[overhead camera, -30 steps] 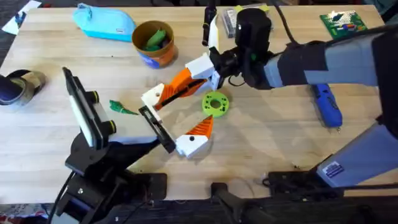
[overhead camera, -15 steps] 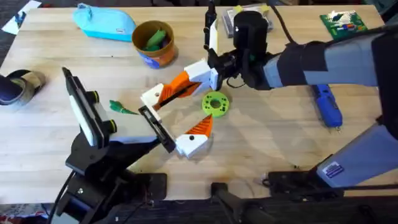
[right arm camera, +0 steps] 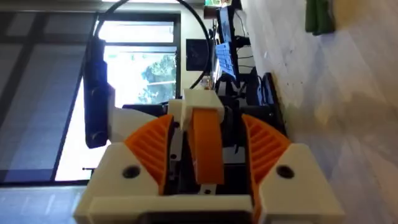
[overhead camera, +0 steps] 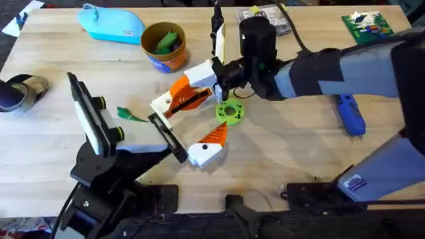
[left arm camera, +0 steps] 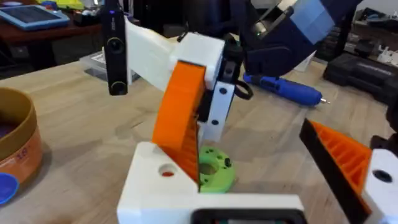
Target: Pick up the gripper from the table and insert it into the empty holder that is missing its gripper. Then pick up a screw, insert it into the mounting hole, and use the screwdriver to tighten it. Finally, clean up the table by picking up the vegetable and placing it into the bucket.
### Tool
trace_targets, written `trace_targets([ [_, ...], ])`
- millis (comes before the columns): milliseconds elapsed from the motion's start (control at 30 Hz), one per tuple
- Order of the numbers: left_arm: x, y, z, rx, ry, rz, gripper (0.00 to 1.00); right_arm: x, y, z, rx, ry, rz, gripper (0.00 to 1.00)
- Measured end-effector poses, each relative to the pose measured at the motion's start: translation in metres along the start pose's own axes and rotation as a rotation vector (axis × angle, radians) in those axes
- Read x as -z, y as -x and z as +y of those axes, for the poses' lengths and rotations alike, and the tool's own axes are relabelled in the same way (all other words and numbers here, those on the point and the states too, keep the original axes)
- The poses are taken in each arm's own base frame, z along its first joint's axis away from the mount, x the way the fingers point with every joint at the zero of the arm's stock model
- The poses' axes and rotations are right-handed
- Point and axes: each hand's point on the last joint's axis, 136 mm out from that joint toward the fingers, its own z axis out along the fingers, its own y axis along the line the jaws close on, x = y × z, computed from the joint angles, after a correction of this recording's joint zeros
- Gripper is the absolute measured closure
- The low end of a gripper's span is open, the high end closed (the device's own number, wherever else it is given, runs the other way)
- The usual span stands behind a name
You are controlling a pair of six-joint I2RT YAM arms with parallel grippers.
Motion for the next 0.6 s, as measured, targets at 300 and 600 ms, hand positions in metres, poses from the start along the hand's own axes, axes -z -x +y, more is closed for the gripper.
trace_targets([
  [300,0.000,0.000,-0.002,0.000,-0.010,0.001,0.006,0.031,0.021,-0.004,-0.004,-0.010,-0.098,0.008],
  [600,0.000,0.000,-0.002,0.000,-0.010,0.001,0.006,0.082,0.056,-0.013,-0.003,-0.048,-0.300,0.008],
])
